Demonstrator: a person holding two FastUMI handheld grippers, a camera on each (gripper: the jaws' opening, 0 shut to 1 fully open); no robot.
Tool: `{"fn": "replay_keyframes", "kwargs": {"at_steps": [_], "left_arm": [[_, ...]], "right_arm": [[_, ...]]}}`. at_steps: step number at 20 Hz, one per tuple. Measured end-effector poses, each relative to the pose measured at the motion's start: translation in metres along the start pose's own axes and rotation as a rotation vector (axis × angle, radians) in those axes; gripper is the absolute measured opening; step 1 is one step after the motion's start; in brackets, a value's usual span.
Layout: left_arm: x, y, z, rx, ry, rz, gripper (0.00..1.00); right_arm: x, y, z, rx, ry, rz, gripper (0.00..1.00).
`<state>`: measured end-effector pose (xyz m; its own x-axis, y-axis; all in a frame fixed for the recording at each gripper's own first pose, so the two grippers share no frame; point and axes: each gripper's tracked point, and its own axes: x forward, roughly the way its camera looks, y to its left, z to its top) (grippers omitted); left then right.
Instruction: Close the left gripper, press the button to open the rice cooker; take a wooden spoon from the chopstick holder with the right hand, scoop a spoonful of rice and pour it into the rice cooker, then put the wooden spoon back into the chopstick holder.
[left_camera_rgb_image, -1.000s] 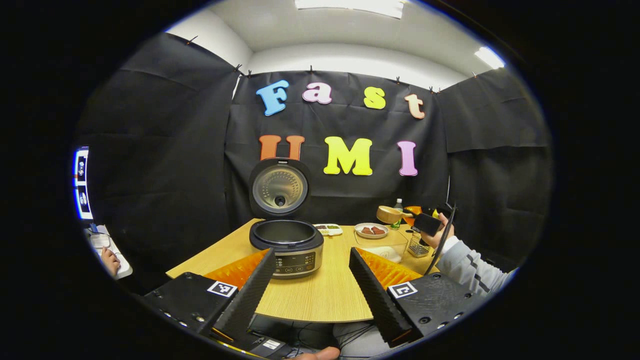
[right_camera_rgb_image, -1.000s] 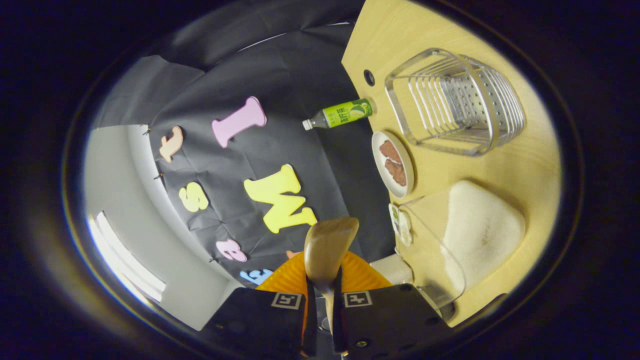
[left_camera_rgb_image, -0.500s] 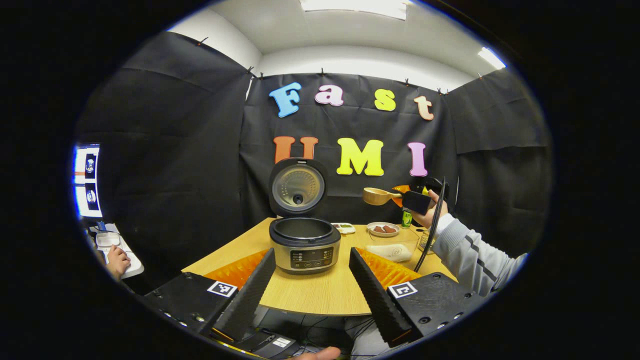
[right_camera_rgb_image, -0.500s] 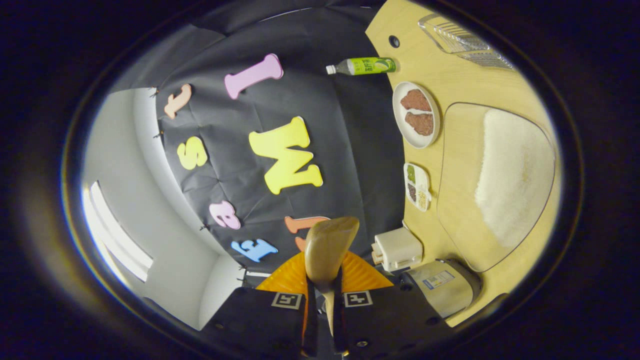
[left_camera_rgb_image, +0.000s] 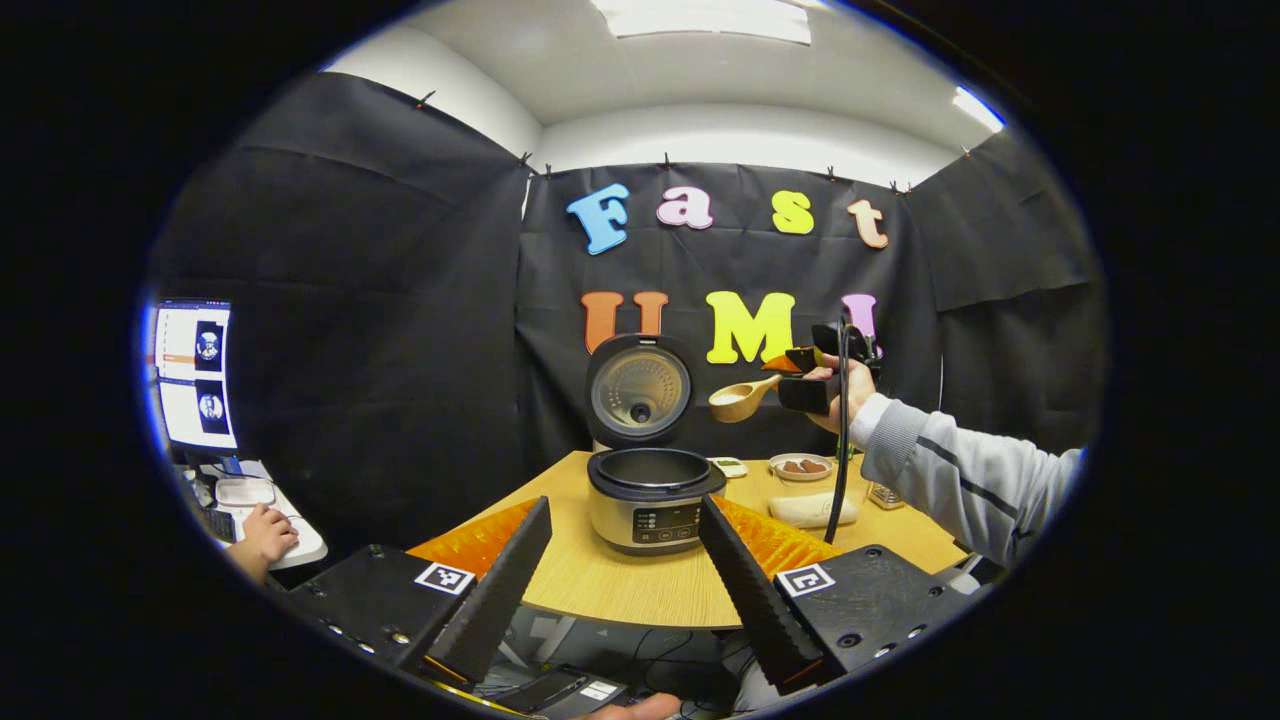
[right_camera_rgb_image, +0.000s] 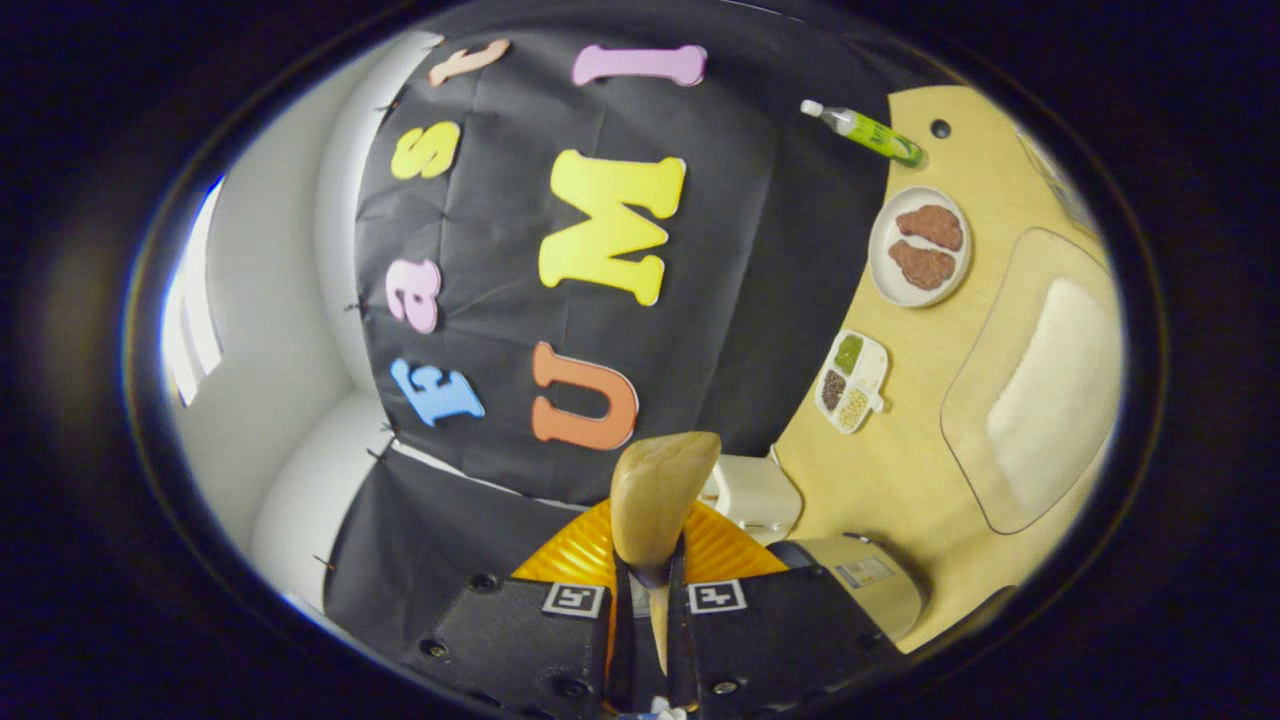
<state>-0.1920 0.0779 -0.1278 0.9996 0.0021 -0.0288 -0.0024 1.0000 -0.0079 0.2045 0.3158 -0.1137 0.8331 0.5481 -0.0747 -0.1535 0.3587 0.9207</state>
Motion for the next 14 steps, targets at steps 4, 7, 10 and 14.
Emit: {"fn": "replay_keyframes", "kwargs": {"at_steps": [4, 7, 10, 14], "left_arm": [[0.003, 0.014, -0.005, -0.031, -0.001, 0.031, 0.95], [0.005, 0.014, -0.009, -0.054, 0.007, 0.027, 0.95], [0.006, 0.015, -0.014, -0.057, 0.009, 0.019, 0.94], [0.007, 0.024, -0.016, -0.019, 0.005, 0.057, 0.94]], "right_arm": [[0.015, 0.02, -0.006, -0.154, -0.009, -0.021, 0.17], [0.023, 0.025, -0.028, -0.203, 0.039, -0.022, 0.17], [0.029, 0.027, -0.039, -0.317, 0.058, -0.034, 0.17], [0.034, 0.026, -0.046, -0.42, 0.024, -0.063, 0.17]]}}
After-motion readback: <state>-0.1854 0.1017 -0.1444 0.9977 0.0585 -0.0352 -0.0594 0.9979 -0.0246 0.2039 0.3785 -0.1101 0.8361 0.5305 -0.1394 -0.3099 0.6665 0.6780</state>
